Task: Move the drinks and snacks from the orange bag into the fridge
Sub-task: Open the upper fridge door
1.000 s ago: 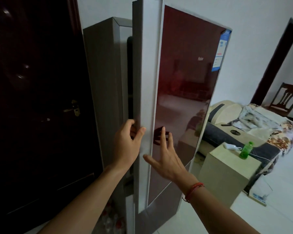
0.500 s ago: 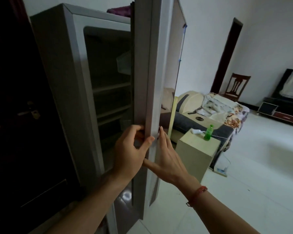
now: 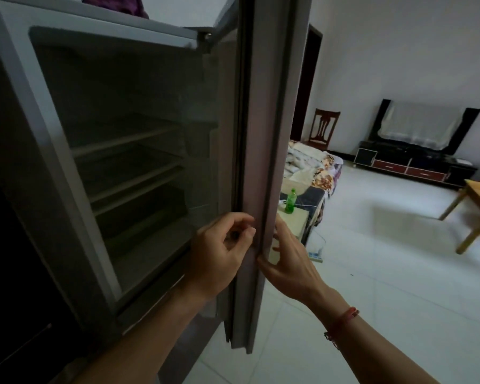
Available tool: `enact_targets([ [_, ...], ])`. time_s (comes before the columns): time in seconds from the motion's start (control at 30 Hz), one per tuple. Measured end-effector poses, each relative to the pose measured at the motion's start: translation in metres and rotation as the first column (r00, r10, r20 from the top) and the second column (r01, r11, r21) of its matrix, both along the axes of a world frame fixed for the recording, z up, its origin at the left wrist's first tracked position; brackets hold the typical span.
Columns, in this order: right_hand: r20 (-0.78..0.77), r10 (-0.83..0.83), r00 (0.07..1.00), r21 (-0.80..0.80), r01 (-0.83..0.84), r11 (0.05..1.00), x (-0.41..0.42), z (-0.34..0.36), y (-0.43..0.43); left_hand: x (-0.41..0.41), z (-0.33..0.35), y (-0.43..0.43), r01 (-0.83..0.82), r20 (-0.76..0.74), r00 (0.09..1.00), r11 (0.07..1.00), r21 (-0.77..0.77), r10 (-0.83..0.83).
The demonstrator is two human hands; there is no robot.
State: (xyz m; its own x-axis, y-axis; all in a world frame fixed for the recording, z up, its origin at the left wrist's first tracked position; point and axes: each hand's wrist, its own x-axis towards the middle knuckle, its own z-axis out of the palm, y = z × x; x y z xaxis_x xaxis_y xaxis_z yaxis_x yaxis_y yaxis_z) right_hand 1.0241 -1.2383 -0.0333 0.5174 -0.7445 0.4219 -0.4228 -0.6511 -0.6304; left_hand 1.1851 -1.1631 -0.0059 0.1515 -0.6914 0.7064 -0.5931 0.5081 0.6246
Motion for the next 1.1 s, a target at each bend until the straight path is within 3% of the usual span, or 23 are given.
enact_targets([
  [0.2,0.012,-0.134,0.991,0.016,0.133,0.991,-0.039,0.002,-0.005,0.010,0.003,-0.021,-0.046,0.209,0.976,0.997,-0.062,0.058],
  [0.4,-0.016,-0.277,0.961,-0.018,0.277,0.961,-0.070,0.005,-0.023,0.038,0.000,-0.064,-0.092,0.477,0.868,0.989,-0.119,0.138],
  [0.67,0.043,-0.445,0.894,0.050,0.443,0.895,-0.091,0.006,-0.041,0.034,-0.026,-0.103,0.031,0.587,0.809,0.996,-0.085,0.025],
  [0.8,0.098,-0.500,0.861,0.083,0.493,0.866,-0.096,0.007,-0.047,0.013,-0.021,-0.119,0.097,0.635,0.772,0.978,-0.183,0.042],
  [1.1,0.107,-0.548,0.830,0.204,0.521,0.829,-0.101,0.014,-0.074,-0.035,-0.015,-0.168,0.145,0.689,0.724,0.982,-0.118,-0.024],
])
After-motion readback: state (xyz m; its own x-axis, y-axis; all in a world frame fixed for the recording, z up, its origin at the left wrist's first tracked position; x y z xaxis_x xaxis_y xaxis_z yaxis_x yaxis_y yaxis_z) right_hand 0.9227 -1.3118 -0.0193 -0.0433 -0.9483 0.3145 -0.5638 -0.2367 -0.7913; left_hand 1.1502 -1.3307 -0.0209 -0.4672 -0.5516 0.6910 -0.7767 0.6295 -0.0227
